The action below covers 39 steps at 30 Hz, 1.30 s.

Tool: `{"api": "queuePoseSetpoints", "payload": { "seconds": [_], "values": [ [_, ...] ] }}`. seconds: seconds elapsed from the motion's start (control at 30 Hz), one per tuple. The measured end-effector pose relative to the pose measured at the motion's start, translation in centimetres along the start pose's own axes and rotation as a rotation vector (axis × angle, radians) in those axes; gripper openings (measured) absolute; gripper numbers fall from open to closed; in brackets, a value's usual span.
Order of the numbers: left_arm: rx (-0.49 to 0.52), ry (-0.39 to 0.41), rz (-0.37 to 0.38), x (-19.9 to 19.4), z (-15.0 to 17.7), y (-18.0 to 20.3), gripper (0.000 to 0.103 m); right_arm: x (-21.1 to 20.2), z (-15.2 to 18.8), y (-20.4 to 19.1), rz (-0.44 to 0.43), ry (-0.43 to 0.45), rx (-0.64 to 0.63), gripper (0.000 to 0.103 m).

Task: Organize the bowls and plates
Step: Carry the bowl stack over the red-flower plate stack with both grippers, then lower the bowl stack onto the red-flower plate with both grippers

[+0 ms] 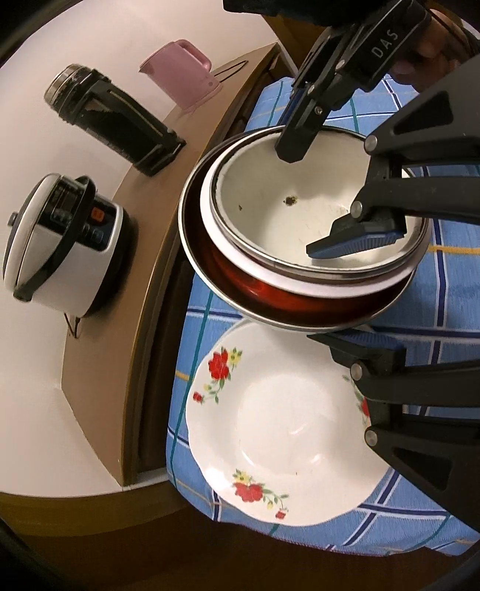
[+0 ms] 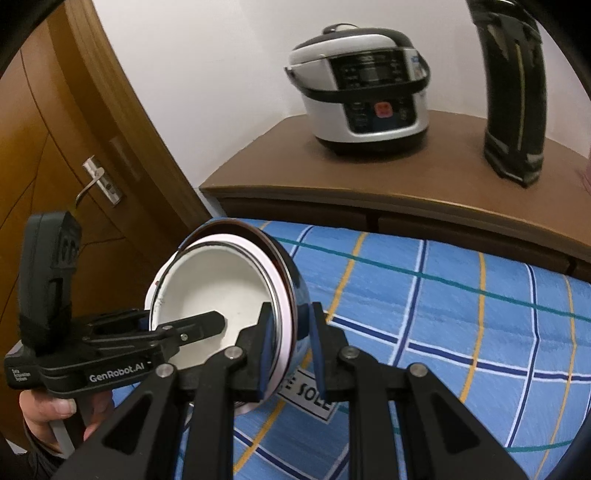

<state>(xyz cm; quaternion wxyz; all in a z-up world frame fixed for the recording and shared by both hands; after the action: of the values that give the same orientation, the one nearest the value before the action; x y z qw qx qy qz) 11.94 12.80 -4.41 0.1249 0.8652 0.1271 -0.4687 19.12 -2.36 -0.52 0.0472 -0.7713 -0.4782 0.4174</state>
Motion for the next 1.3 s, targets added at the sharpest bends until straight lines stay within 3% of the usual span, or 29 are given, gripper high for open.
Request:
{"api": "queuePoseSetpoints", "payload": {
  "seconds": [0.6, 1.3],
  "values": [
    [-0.056, 0.016, -0.069, -0.6, -0.6, -4.6, 0.040, 3.9, -2.4, -4.4, -0.022, -0.056, -0.096, 0.019],
    [-0.084, -0.036, -0.123, 0.9, -0.5, -8.3, 0.040, 9.3, -4.0, -6.8, -0.041, -0.166, -0.147, 0.021]
  ]
}}
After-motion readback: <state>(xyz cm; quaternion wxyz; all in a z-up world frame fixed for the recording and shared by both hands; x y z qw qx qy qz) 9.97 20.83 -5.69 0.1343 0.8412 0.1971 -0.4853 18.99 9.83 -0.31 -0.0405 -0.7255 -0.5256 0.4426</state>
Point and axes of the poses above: each gripper's, at about its wrist camera, not at the fingertips, and x roughly the way its jaws point, y to its right, z to its underside, the point moved 2 cm from there along x, roughly the way its jaws point, and after that the axes turned 14 degrees about -z, right-handed, at the moved point
